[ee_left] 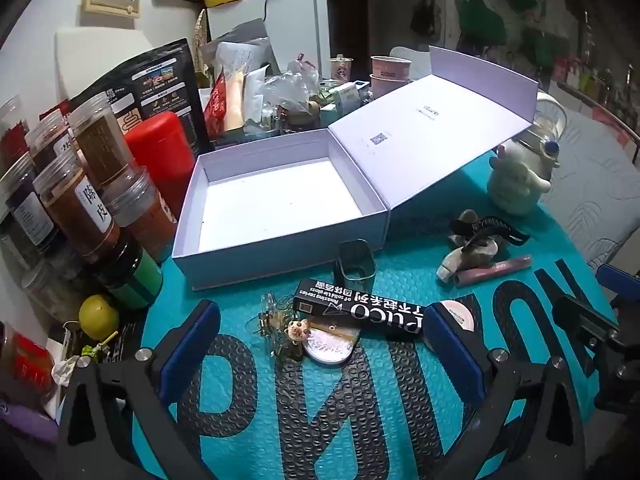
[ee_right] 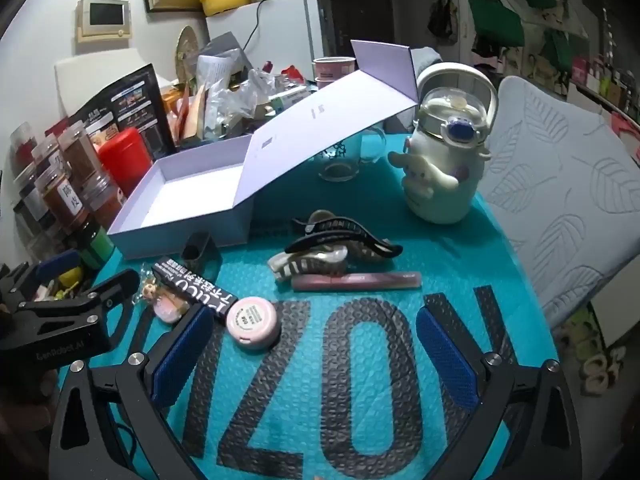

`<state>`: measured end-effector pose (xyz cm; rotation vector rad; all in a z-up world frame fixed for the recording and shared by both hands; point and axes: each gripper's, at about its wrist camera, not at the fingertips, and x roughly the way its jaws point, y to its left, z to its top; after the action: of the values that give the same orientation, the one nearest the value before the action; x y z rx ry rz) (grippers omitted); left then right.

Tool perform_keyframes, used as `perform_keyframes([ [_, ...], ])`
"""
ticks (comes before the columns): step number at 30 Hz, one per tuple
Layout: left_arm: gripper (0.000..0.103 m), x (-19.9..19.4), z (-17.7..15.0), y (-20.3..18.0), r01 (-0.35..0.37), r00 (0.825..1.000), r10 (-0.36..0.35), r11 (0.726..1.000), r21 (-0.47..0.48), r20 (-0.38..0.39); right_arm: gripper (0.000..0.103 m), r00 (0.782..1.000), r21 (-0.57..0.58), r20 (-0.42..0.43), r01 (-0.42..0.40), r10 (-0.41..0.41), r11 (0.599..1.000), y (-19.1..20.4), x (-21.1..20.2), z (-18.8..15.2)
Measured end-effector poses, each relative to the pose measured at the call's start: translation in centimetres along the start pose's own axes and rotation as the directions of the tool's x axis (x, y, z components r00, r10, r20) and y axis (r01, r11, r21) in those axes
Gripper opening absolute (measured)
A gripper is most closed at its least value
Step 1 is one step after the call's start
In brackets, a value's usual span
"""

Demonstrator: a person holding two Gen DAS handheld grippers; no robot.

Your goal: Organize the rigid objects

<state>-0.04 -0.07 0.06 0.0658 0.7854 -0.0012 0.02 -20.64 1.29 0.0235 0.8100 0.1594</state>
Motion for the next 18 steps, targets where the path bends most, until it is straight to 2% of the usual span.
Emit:
perform_keyframes([
  [8, 0.103, -0.5, 0.4, -1.3, 0.028, 1.0, -0.029, 0.999, -0.023, -0.011, 0.103, 1.0, -0.011, -0.006, 0.03, -0.031, 0.999, 0.2, -0.2, -0.2],
  [10, 0.103, 0.2, 0.1, -0.6, 0.047, 0.999, -0.047, 0.999, 0.008, -0.015, 0.103, 0.999, 0.002, -0.012, 0.03, -0.03, 1.0, -0.5, -0.1, -0.1],
  [18, 0.103, 0.1, 0.1, -0.7, 0.071, 0.997, -0.07, 0.997, 0.02, -0.023, 0.103, 0.999, 0.015, 0.001, 0.054, -0.054, 0.998, -0.7, -0.6, -0.1],
])
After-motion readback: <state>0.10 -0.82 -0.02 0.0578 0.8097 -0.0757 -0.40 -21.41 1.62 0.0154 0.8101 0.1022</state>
